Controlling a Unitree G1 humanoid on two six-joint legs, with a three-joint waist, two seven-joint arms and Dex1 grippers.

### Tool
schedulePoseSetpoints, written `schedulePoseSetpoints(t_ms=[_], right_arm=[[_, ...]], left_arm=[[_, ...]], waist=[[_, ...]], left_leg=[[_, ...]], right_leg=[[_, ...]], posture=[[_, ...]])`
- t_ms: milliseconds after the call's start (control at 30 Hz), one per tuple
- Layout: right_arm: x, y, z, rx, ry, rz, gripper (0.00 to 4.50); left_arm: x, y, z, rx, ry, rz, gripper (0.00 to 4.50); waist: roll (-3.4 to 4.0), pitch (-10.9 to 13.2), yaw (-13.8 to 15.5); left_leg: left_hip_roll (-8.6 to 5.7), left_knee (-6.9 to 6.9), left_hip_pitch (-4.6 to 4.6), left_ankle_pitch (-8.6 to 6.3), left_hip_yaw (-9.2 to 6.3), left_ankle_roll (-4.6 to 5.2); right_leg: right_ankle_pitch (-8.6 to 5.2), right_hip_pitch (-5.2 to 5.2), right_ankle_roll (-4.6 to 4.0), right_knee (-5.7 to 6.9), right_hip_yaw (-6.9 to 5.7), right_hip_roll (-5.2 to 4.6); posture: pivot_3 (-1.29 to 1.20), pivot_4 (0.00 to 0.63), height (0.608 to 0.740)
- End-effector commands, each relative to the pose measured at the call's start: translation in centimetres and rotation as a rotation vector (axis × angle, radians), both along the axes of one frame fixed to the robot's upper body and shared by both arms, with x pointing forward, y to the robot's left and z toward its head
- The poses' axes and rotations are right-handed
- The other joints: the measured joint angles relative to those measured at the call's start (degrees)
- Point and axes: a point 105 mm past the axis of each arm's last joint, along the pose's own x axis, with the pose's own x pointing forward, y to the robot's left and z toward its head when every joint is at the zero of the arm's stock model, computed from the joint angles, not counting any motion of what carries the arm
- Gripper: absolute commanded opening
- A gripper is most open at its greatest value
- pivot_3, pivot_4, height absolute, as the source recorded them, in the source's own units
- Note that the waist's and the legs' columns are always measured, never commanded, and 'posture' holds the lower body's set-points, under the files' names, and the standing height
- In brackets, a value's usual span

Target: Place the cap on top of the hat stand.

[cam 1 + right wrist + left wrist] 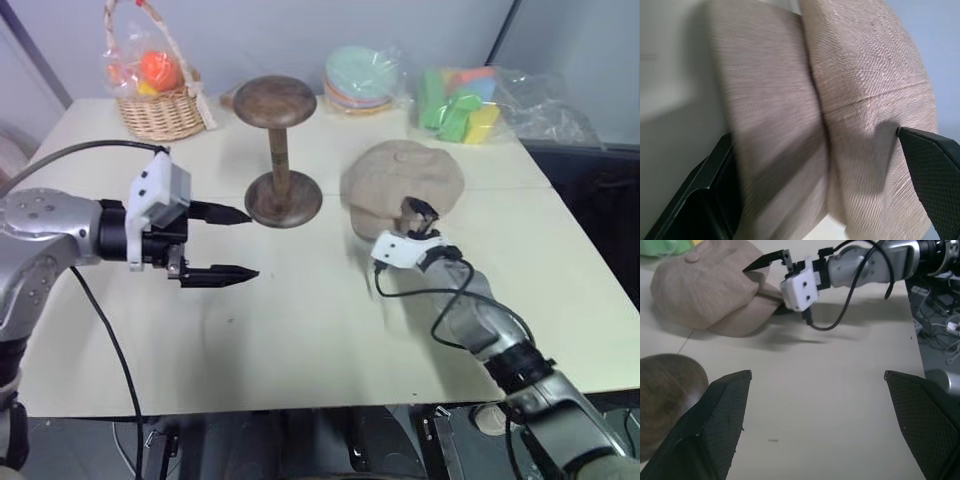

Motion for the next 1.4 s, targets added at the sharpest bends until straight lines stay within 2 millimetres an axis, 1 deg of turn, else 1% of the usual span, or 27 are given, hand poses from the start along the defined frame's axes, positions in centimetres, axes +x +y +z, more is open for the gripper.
schedulePoseSetpoints(t_ms=[33, 100, 267, 333, 400, 433, 467, 567, 633, 667, 767, 867, 900, 933, 967, 1000, 1067, 1100, 1200, 1267, 1300, 1400], right_arm=[[0.5, -0.8, -1.4, -0.009, 0.045, -0.021, 4.24], [0.5, -0.7, -1.5, 0.008, 0.056, -0.008, 3.6], [0.4, -0.9, -1.3, 0.014, 0.06, 0.002, 1.05], [0.3, -1.0, -0.7, 0.026, 0.038, -0.003, 0.06], [0.3, -1.1, 0.4, 0.067, 0.011, -0.011, 0.02], [0.3, -1.1, 1.5, 0.1, -0.007, -0.011, 0.02], [0.4, -1.1, 3.1, 0.142, -0.042, -0.008, 0.02], [0.4, -1.3, 10.5, 0.204, -0.218, 0.026, 0.02], [0.1, -0.8, 14.8, 0.232, -0.314, 0.074, 0.02], [-0.1, -0.1, 17.3, 0.243, -0.369, 0.119, 0.02], [-0.8, 2.2, 22.7, 0.276, -0.473, 0.238, 0.02], [-1.2, 5.0, 25.5, 0.288, -0.515, 0.355, 0.02], [-1.5, 6.7, 26.2, 0.303, -0.519, 0.422, 0.02], [-1.7, 7.8, 26.6, 0.314, -0.521, 0.468, 0.02], [-1.8, 8.8, 26.7, 0.316, -0.515, 0.511, 0.02], [-2.0, 10.4, 26.1, 0.318, -0.483, 0.575, 0.02], [-2.2, 13.0, 23.9, 0.299, -0.395, 0.67, 0.02], [-2.1, 13.8, 22.6, 0.285, -0.351, 0.693, 0.02], [-1.3, 14.8, 20.0, 0.272, -0.258, 0.704, 0.02], [-0.9, 15.1, 18.8, 0.273, -0.224, 0.7, 0.02], [-0.9, 15.1, 18.6, 0.273, -0.222, 0.701, 0.02], [-1.1, 15.7, 16.0, 0.243, -0.181, 0.711, 0.02]], left_arm=[[0.1, 0.1, 1.0, -0.002, -0.051, 0.008, 4.49], [0.2, 0.1, 1.1, -0.005, -0.053, 0.015, 4.5], [0.2, 0.3, 1.2, -0.016, -0.053, 0.032, 4.5], [0.3, 0.4, 1.2, -0.025, -0.056, 0.047, 4.5], [0.4, 0.6, 1.2, -0.037, -0.06, 0.071, 4.5], [0.4, 0.8, 1.3, -0.047, -0.063, 0.089, 4.5], [0.4, 1.1, 1.6, -0.065, -0.067, 0.115, 4.5], [0.5, 2.8, 2.9, -0.154, -0.094, 0.234, 4.5], [0.5, 4.1, 4.0, -0.22, -0.124, 0.32, 4.5], [0.5, 5.0, 4.9, -0.269, -0.146, 0.375, 4.5], [0.0, 7.2, 7.0, -0.398, -0.198, 0.5, 4.5], [-0.9, 8.9, 8.5, -0.488, -0.238, 0.587, 4.5], [-1.3, 9.6, 9.0, -0.513, -0.254, 0.616, 4.5], [-1.6, 10.0, 9.3, -0.529, -0.263, 0.635, 4.5], [-1.8, 10.3, 9.4, -0.539, -0.268, 0.649, 4.5], [-2.0, 10.4, 9.5, -0.536, -0.273, 0.662, 4.5], [-2.3, 10.6, 9.4, -0.52, -0.282, 0.68, 4.5], [-2.4, 10.6, 9.4, -0.514, -0.285, 0.686, 4.5], [-2.7, 10.6, 9.5, -0.511, -0.288, 0.693, 4.5], [-2.9, 10.7, 9.6, -0.506, -0.292, 0.7, 4.5], [-2.9, 10.8, 9.6, -0.503, -0.293, 0.703, 4.5], [-3.0, 10.9, 9.5, -0.496, -0.292, 0.713, 4.5]], waist=[[-0.01, 0.0, 0.0], [-0.01, 0.0, 0.06], [0.0, 0.0, 0.03], [0.0, 0.0, 0.02], [0.0, 0.0, 0.02], [0.01, 0.01, 0.03], [0.01, 0.01, 0.03], [0.11, 0.11, -0.1], [0.18, 0.17, -0.22], [0.2, 0.18, -0.23], [0.2, 0.19, -0.41], [0.13, 0.15, -0.49], [0.13, 0.15, -0.67], [0.13, 0.15, -0.83], [0.11, 0.14, -0.91], [0.1, 0.14, -0.95], [0.08, 0.12, -0.91], [0.07, 0.11, -0.88], [0.04, 0.11, -0.46], [0.04, 0.11, -0.12], [0.05, 0.12, -0.04], [0.05, 0.12, -0.07]], left_leg=[[0.0, 0.0, 0.03, 0.0, 0.0, 0.0], [-0.01, 0.0, 0.03, 0.0, 0.0, 0.0], [-0.01, 0.0, 0.01, 0.0, -0.03, 0.0], [-0.01, -0.01, 0.02, 0.0, -0.04, 0.0], [-0.01, 0.0, 0.02, 0.0, -0.05, 0.0], [-0.01, -0.01, 0.02, 0.0, -0.05, 0.0], [0.01, -0.02, 0.0, 0.0, -0.05, 0.0], [0.04, 0.0, -0.11, 0.0, -0.12, 0.0], [0.04, 0.0, -0.14, 0.0, -0.17, 0.0], [0.06, -0.01, -0.14, 0.0, -0.17, 0.0], [0.08, -0.05, -0.15, 0.0, -0.2, 0.0], [0.1, -0.1, -0.14, 0.0, -0.26, 0.0], [0.11, -0.09, -0.15, 0.0, -0.27, 0.0], [0.1, -0.09, -0.15, 0.0, -0.26, -0.01], [0.1, -0.08, -0.13, 0.01, -0.24, -0.01], [0.1, -0.08, -0.14, 0.01, -0.26, -0.02], [0.08, -0.08, -0.14, 0.02, -0.29, -0.04], [0.07, -0.09, -0.14, 0.02, -0.3, -0.04], [0.04, -0.07, -0.15, 0.03, -0.31, -0.06], [0.02, -0.07, -0.16, 0.05, -0.31, -0.09], [0.02, -0.07, -0.16, 0.05, -0.31, -0.1], [0.04, -0.1, -0.16, 0.05, -0.3, -0.11]], right_leg=[[0.0, 0.0, 0.0, 0.06, 0.01, -0.01], [0.0, 0.0, 0.0, 0.08, 0.01, -0.01], [-0.01, -0.02, 0.0, 0.12, 0.01, -0.04], [-0.01, -0.02, 0.0, 0.13, 0.01, -0.02], [-0.01, -0.02, 0.0, 0.14, 0.01, -0.02], [-0.01, -0.04, 0.0, 0.15, 0.01, -0.02], [-0.01, -0.07, 0.0, 0.16, 0.02, -0.02], [-0.01, -0.24, 0.01, 0.23, 0.05, -0.04], [0.0, -0.31, 0.01, 0.26, 0.07, -0.04], [0.0, -0.33, 0.01, 0.26, 0.07, -0.04], [-0.01, -0.38, 0.01, 0.26, 0.05, -0.03], [-0.01, -0.35, 0.0, 0.21, 0.0, -0.03], [-0.01, -0.34, 0.0, 0.21, 0.0, -0.03], [-0.01, -0.35, 0.0, 0.21, 0.01, -0.06], [-0.01, -0.33, 0.01, 0.22, 0.02, -0.09], [-0.01, -0.33, 0.0, 0.22, 0.01, -0.09], [-0.01, -0.31, 0.01, 0.21, 0.0, -0.11], [-0.01, -0.3, 0.01, 0.21, 0.0, -0.13], [-0.01, -0.31, 0.01, 0.21, -0.01, -0.14], [0.0, -0.32, 0.01, 0.21, -0.01, -0.16], [0.0, -0.32, 0.0, 0.21, 0.0, -0.16], [-0.01, -0.36, 0.0, 0.21, 0.01, -0.13]], posture=[[0.0, 0.15, 0.74], [0.0, 0.15, 0.74], [0.0, 0.15, 0.74], [0.0, 0.15, 0.74], [0.0, 0.15, 0.74], [0.0, 0.15, 0.74], [0.0, 0.15, 0.74], [0.0, 0.15, 0.74], [0.0, 0.15, 0.74], [0.0, 0.15, 0.74], [0.0, 0.15, 0.74], [0.0, 0.15, 0.74], [0.0, 0.15, 0.74], [0.0, 0.15, 0.74], [0.0, 0.15, 0.74], [0.0, 0.15, 0.74], [0.0, 0.15, 0.74], [0.0, 0.15, 0.74], [0.0, 0.15, 0.74], [0.0, 0.15, 0.74], [0.0, 0.15, 0.74], [0.0, 0.15, 0.74]])
